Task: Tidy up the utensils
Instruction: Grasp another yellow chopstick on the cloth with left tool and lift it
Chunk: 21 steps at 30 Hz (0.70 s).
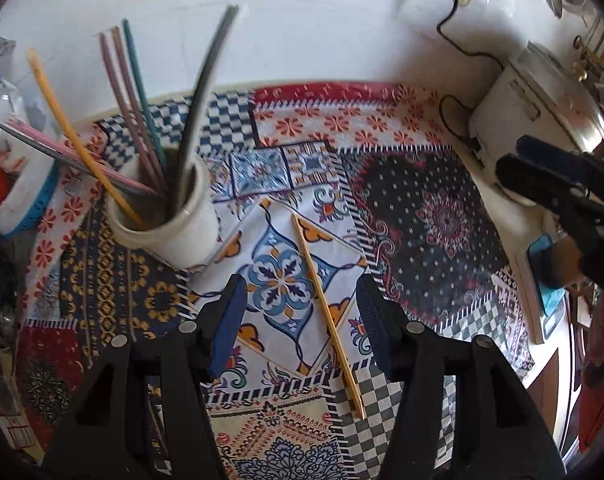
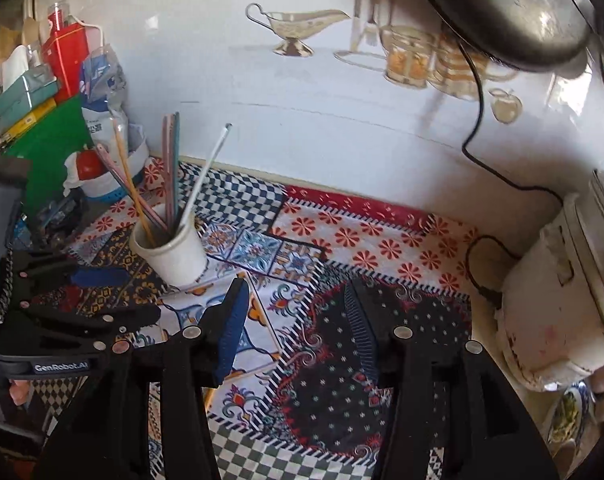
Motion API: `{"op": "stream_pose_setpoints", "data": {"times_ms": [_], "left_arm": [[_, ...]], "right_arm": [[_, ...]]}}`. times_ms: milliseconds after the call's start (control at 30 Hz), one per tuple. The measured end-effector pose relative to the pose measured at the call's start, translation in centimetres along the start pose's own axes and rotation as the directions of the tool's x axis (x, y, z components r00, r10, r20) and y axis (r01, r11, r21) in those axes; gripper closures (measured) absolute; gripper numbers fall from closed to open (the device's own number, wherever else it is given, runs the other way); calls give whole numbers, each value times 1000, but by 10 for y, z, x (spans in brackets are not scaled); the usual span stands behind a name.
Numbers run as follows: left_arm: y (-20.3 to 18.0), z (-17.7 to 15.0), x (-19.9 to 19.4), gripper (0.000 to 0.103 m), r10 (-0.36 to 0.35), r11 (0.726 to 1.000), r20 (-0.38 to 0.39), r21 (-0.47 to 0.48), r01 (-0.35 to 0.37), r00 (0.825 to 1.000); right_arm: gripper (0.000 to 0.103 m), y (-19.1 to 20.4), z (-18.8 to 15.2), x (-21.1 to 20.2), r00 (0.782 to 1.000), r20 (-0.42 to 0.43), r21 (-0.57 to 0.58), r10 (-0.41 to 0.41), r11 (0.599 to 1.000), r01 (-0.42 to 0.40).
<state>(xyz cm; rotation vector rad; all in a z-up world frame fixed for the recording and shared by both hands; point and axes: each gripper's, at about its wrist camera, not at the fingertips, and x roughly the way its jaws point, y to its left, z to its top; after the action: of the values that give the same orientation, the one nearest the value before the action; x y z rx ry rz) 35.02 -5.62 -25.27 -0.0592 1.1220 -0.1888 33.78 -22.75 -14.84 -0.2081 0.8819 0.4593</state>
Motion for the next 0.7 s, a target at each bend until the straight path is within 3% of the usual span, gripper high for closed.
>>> {"op": "stream_pose_setpoints", "data": {"times_ms": [67,133,233,400,700], "left_arm": [[-10,-3,28,51,4,1000,-60,22,-2,998],[-17,-5,53,69,-1,999,-115,36,5,993],[-20,-4,88,83,12,999,-194,32,-6,981],[-22,-2,113,90,71,997,-230,27,-67,971],[-29,-1,117,98,119,993,-192,51,-111,974]], "right_arm": [[57,-12,-13,1,1000,-24,29,-13,999,14],[57,-22,-23,3,999,-46,56,-23,998,25],[57,-31,-35,6,997,-71,87,-28,996,34],[57,-38,-46,3,996,-84,119,-16,993,26],[57,-33,-44,4,998,-61,113,21,994,-14]]}}
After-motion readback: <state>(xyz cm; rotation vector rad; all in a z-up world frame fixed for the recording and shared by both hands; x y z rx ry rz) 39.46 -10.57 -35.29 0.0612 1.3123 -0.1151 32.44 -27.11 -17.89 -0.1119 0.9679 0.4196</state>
